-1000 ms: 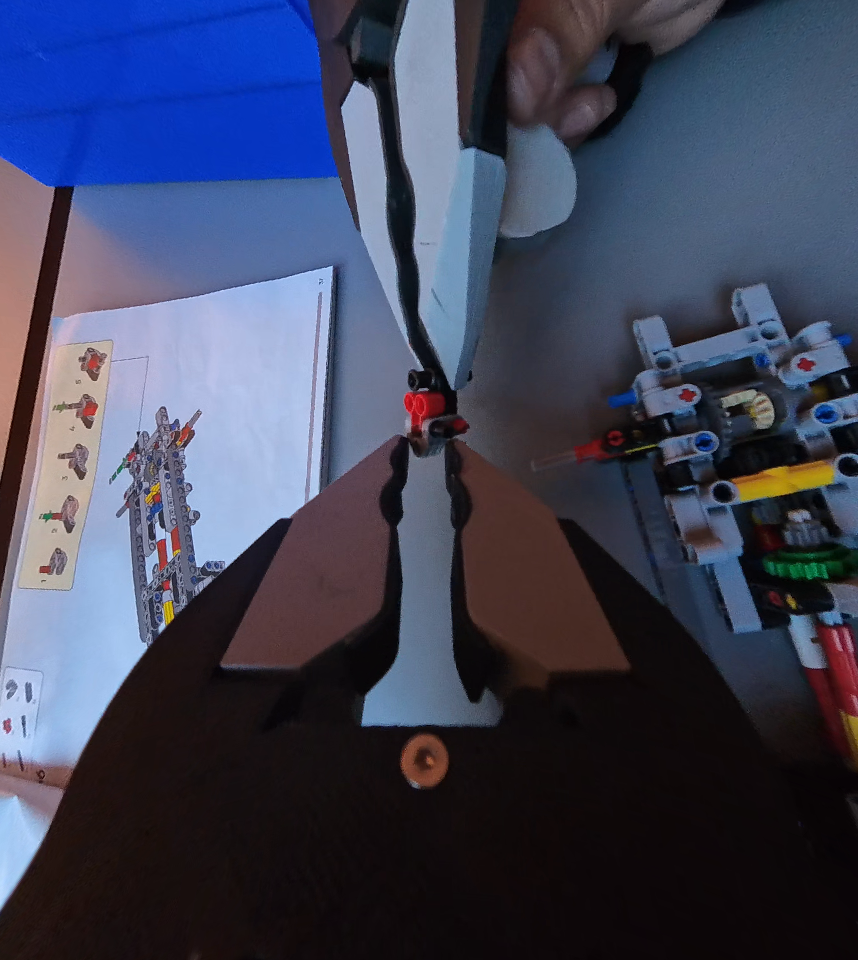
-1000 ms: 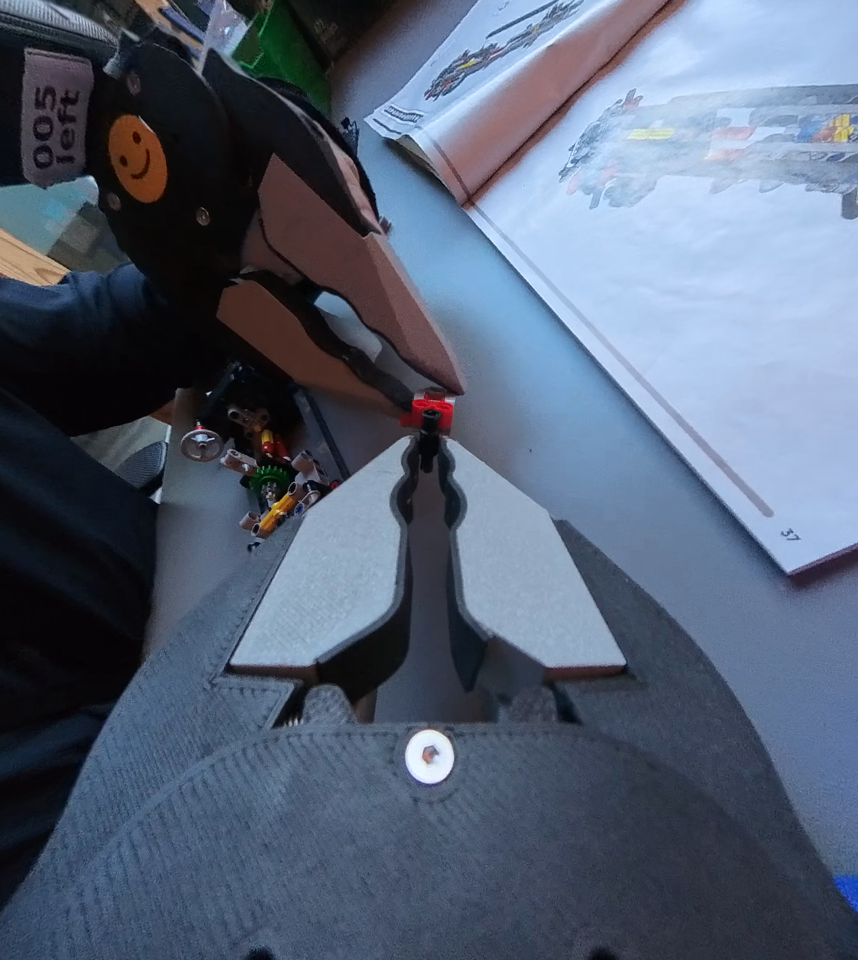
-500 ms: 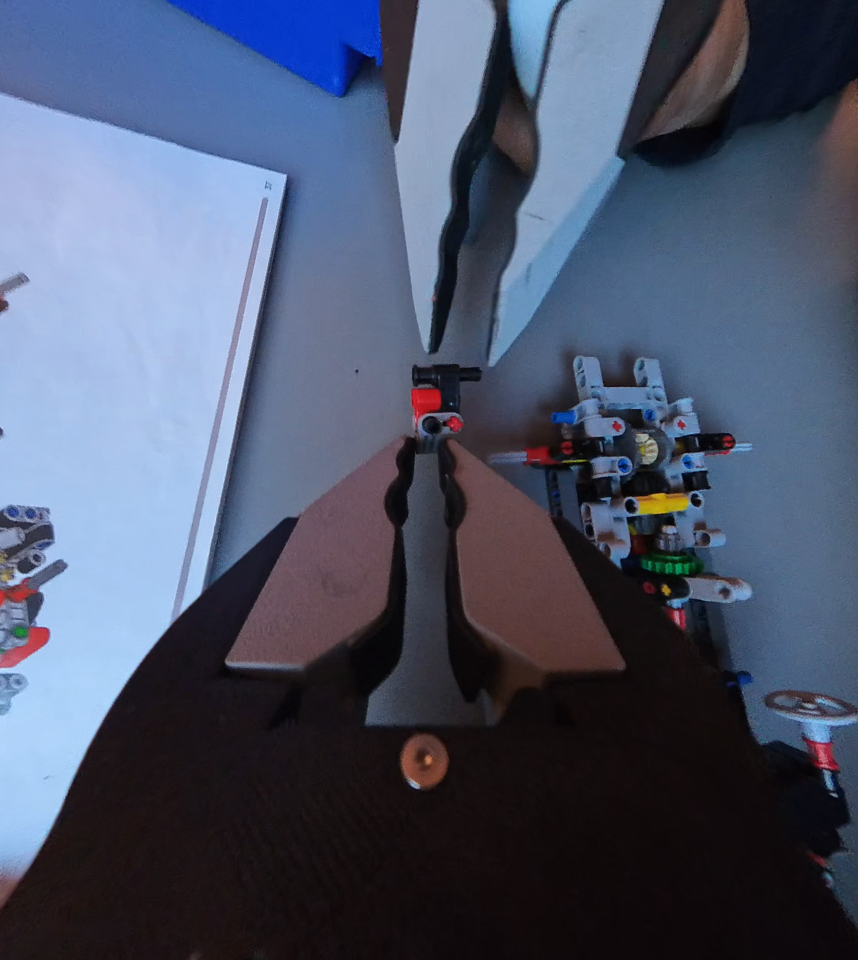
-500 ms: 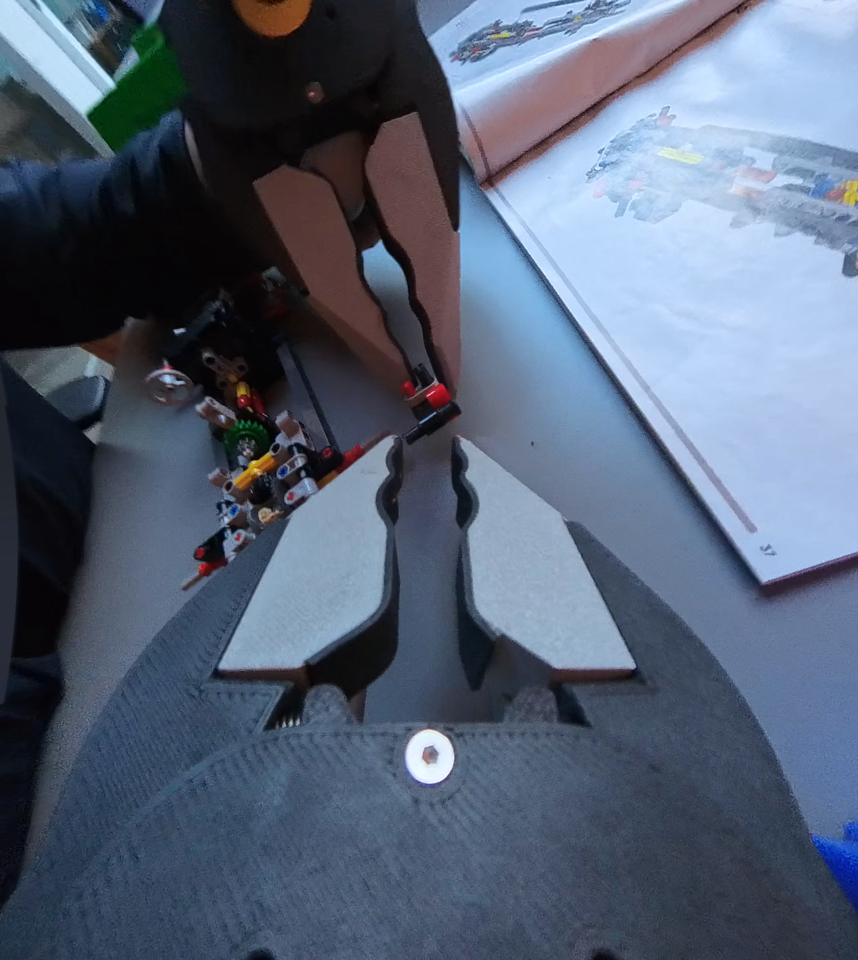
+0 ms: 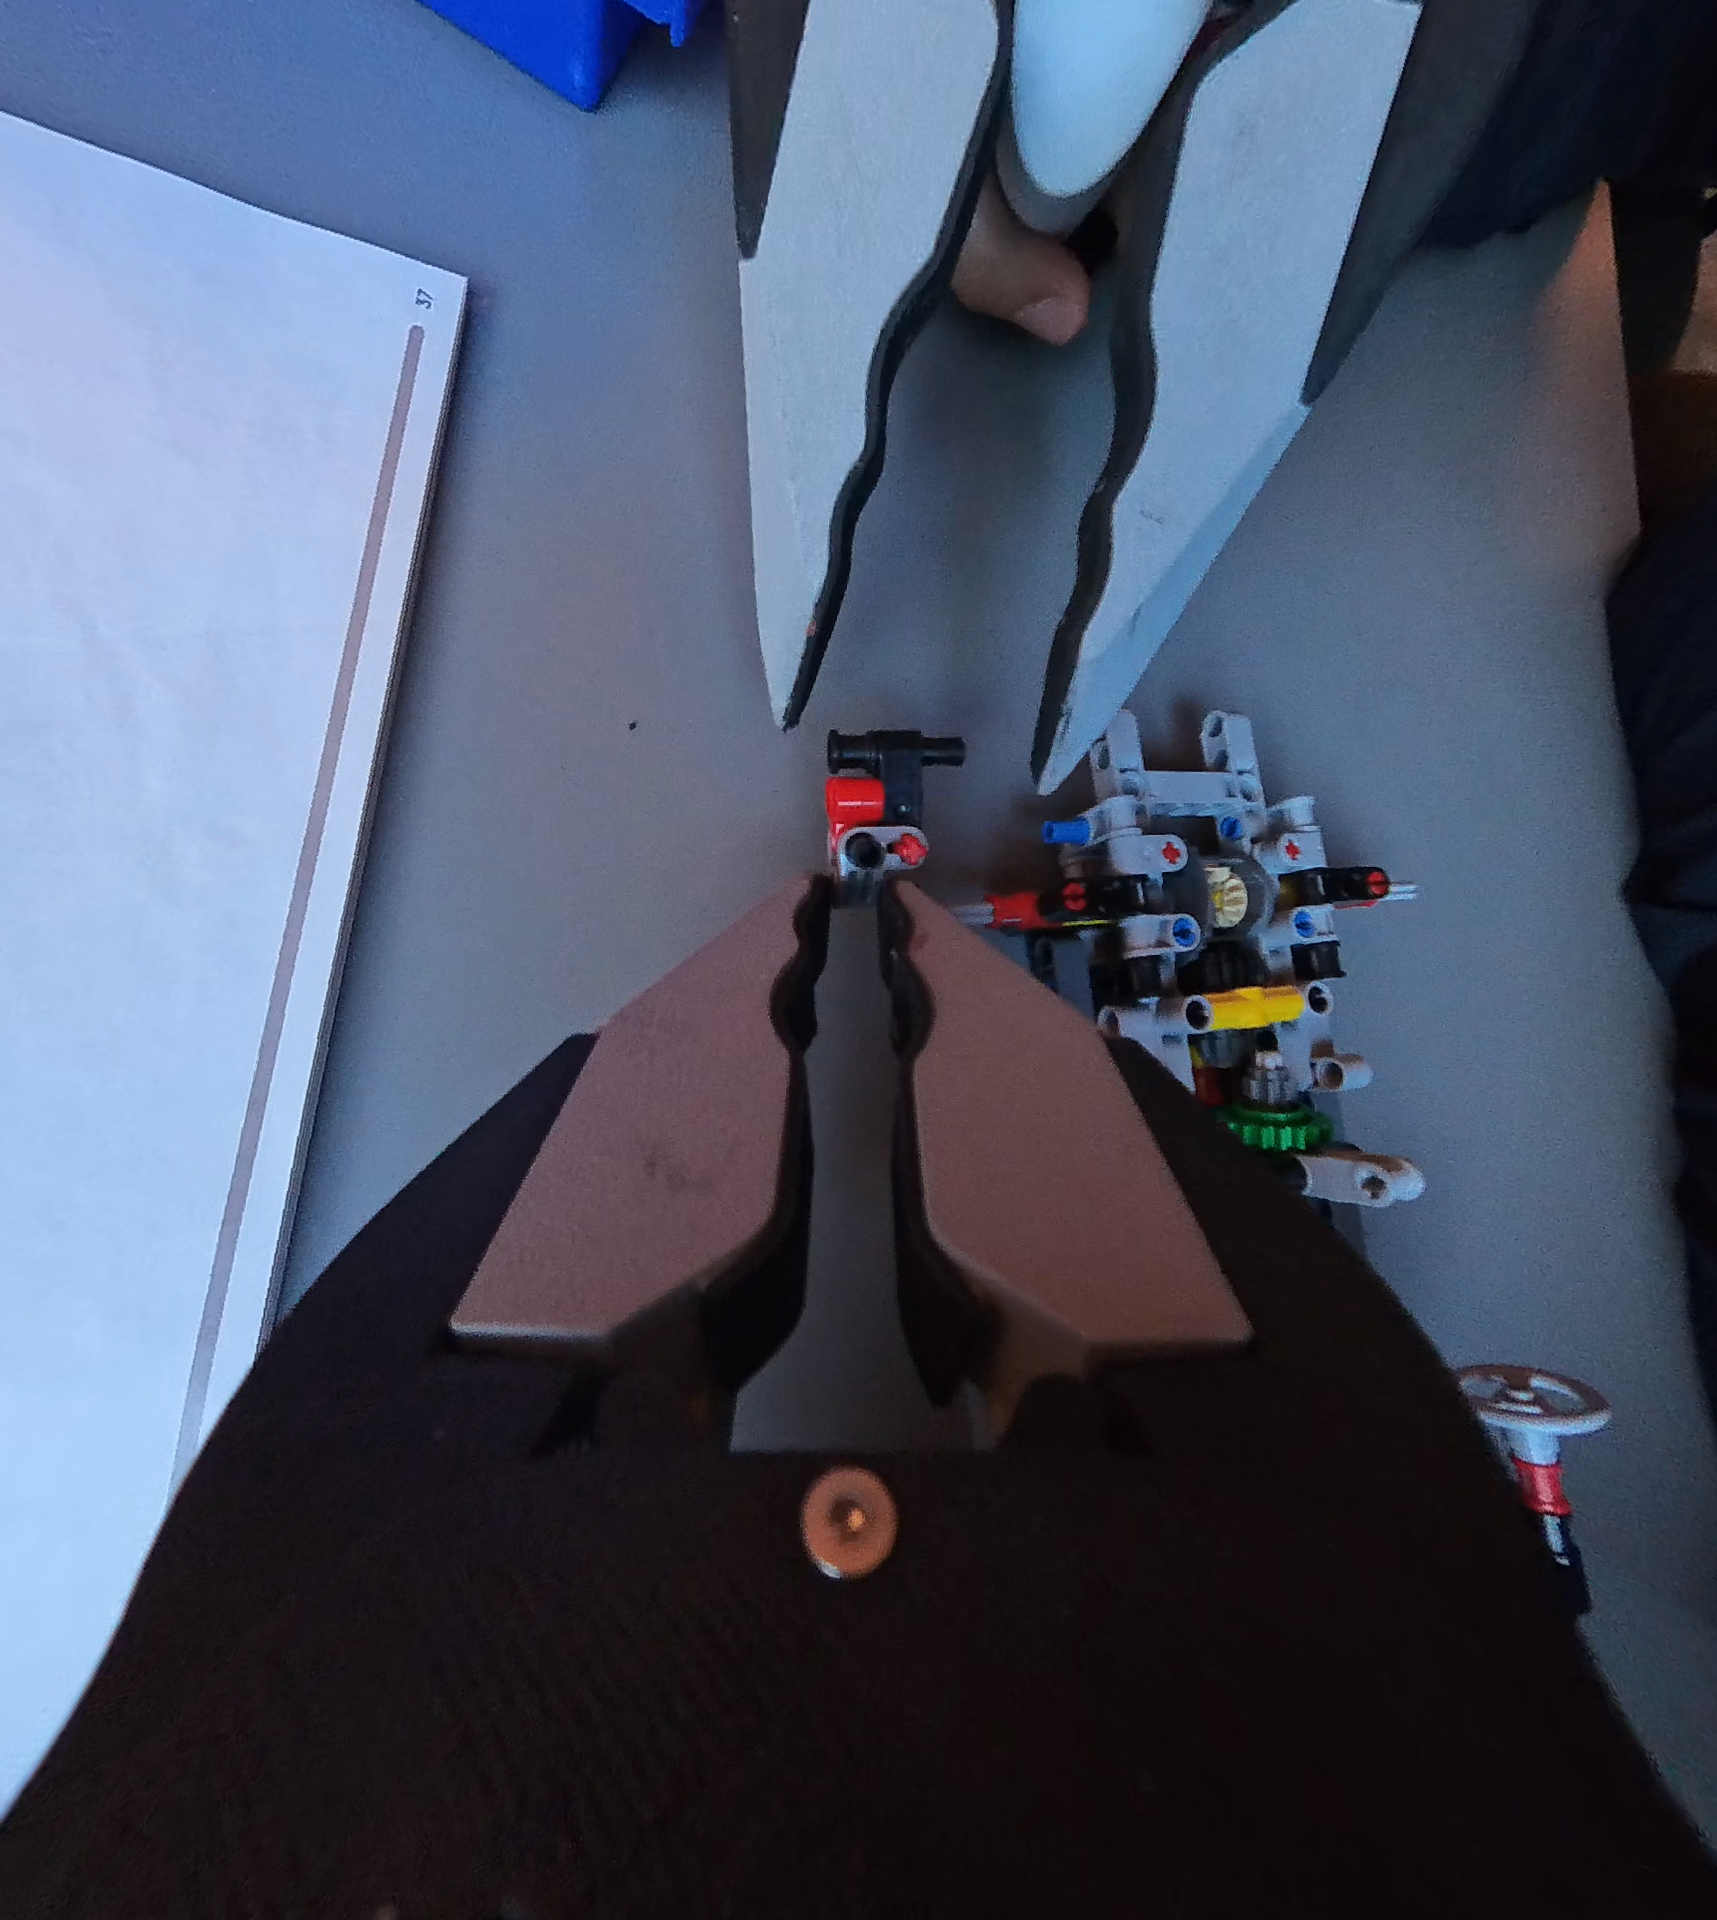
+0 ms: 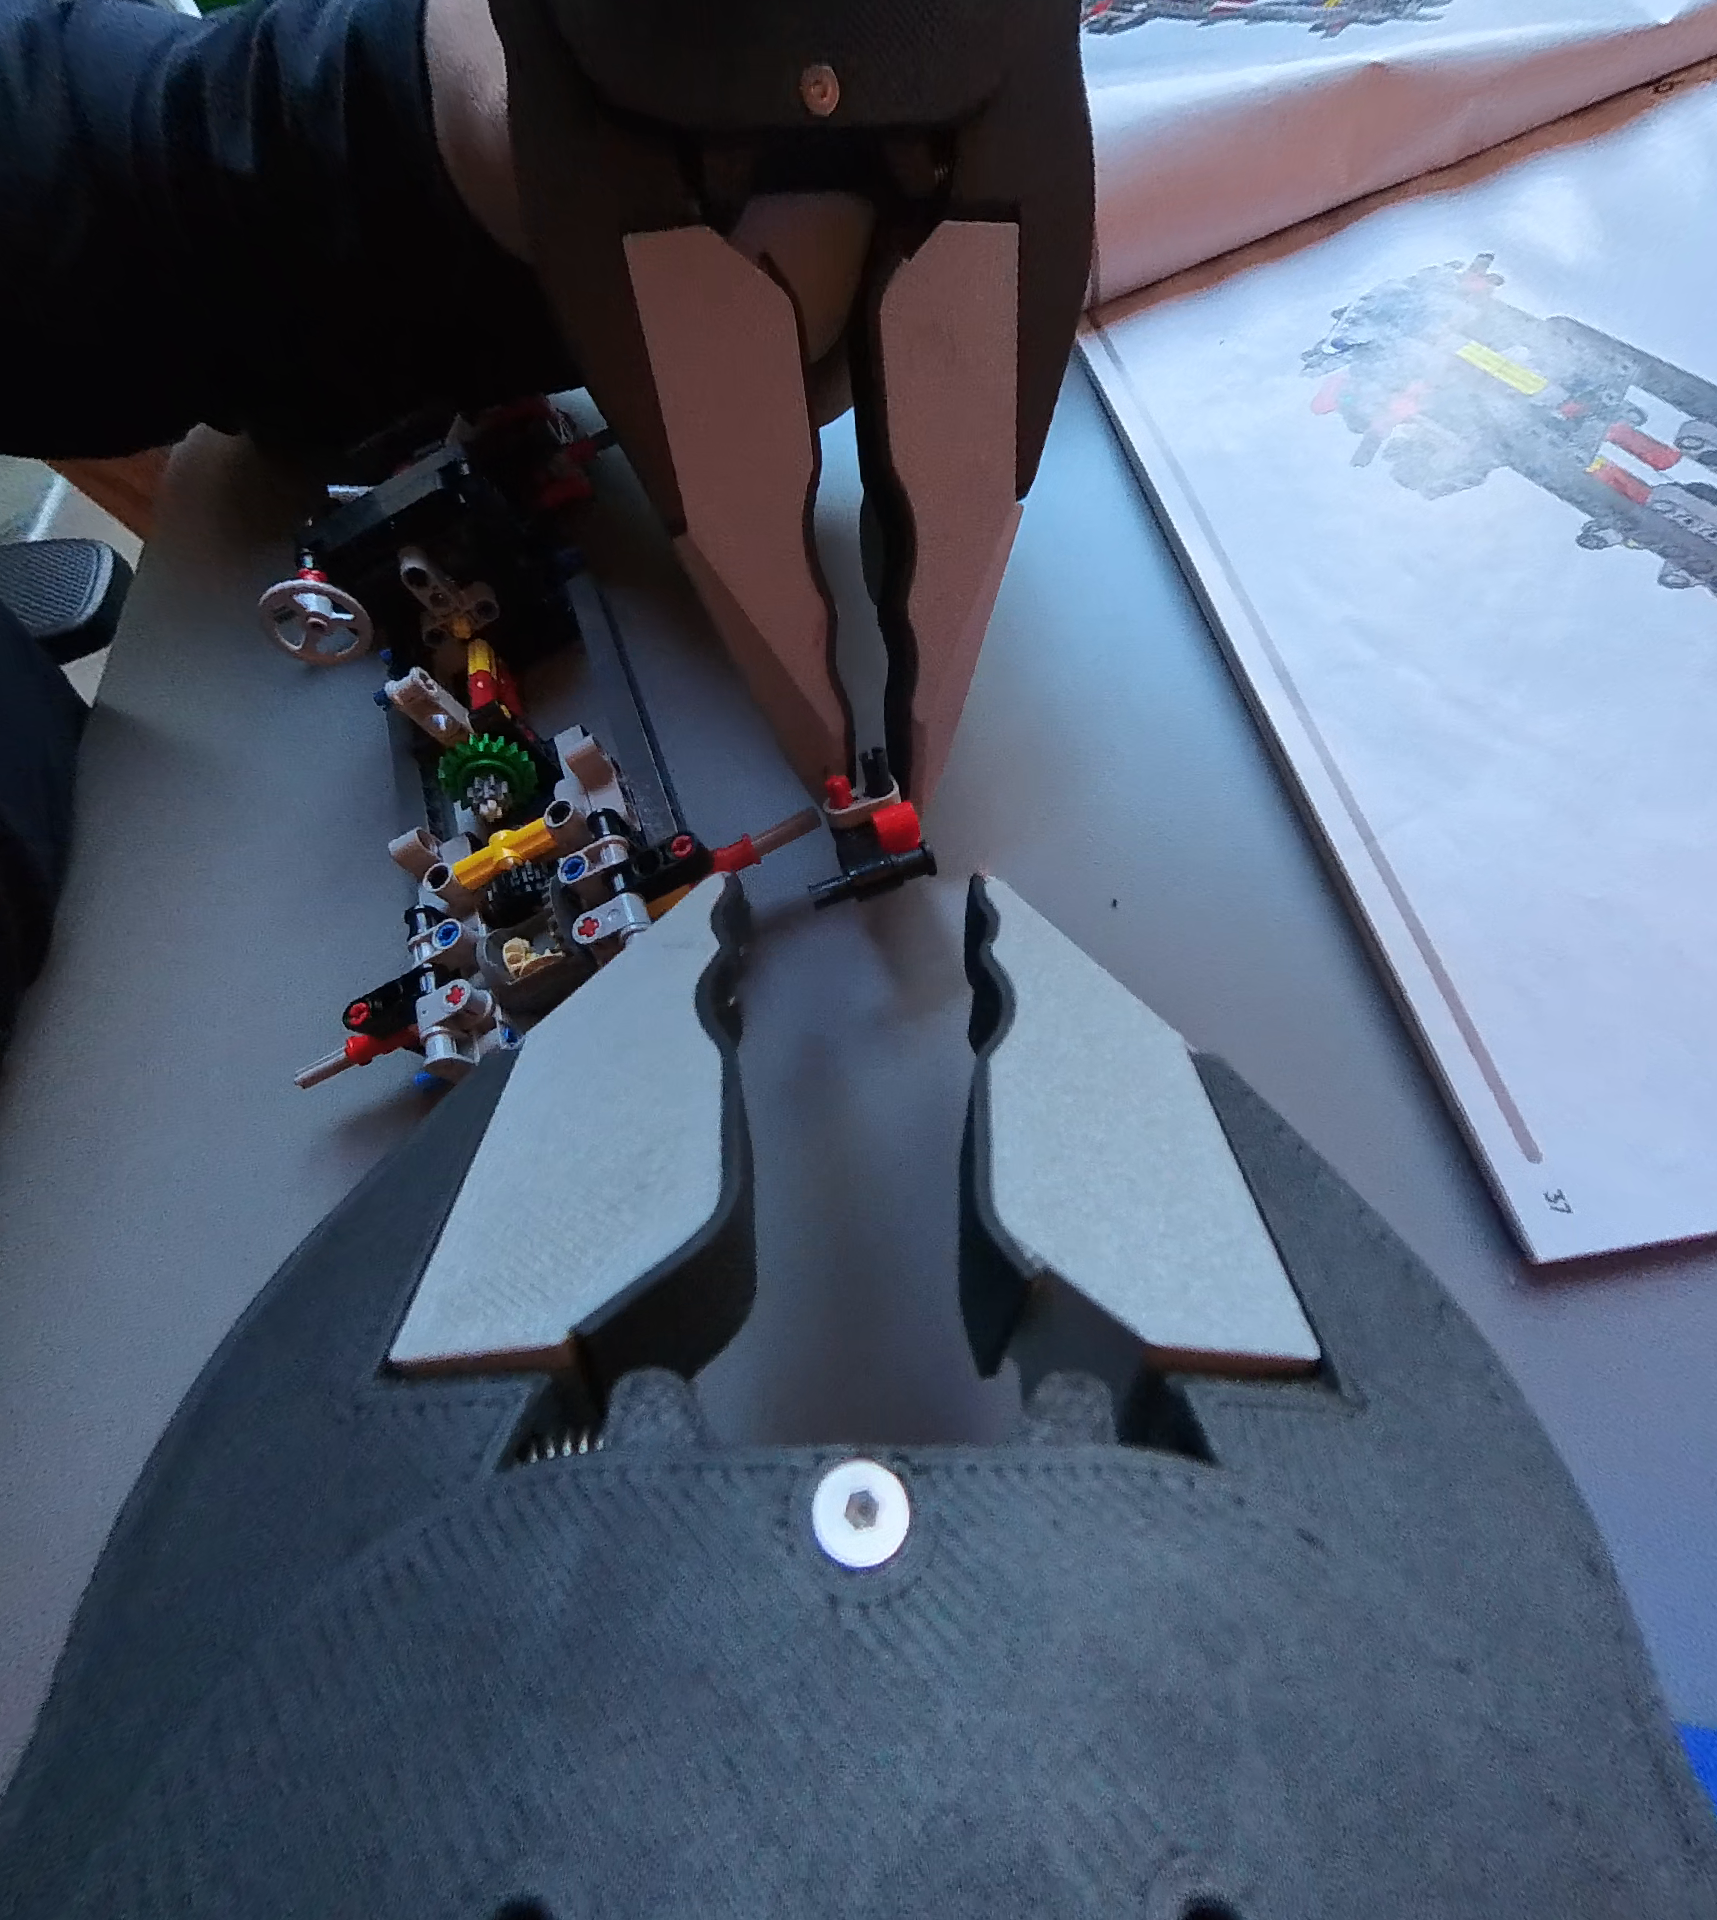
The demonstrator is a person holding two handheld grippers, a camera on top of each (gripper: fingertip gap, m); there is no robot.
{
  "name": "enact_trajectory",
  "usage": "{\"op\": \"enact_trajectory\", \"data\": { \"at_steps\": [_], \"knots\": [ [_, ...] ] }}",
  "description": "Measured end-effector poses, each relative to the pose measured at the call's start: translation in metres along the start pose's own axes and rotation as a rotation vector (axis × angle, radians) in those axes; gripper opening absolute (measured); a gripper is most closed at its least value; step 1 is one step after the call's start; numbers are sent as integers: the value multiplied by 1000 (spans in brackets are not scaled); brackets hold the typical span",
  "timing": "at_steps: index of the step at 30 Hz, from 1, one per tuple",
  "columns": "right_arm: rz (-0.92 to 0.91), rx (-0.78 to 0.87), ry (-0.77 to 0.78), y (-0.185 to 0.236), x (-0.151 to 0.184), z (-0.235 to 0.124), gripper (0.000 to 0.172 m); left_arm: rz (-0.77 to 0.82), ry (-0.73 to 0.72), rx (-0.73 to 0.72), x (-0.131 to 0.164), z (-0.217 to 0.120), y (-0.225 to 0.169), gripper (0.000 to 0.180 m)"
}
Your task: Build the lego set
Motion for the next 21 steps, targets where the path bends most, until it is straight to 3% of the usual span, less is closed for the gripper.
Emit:
{"op": "enact_trajectory", "data": {
  "at_steps": [21],
  "knots": [
    [72,-72,31,-4,0,1,22,64,27,-48,-6,3,-6,7]
  ]
}}
Point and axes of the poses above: each gripper's, where its closed fingertips meet, z out along the fingers, x out of its underside, y = z × x across the jaws, the point moved 8 cm from there along -z, back along the fingers, and after that the axes turned 15 degrees about z, right-handed, at the moved point
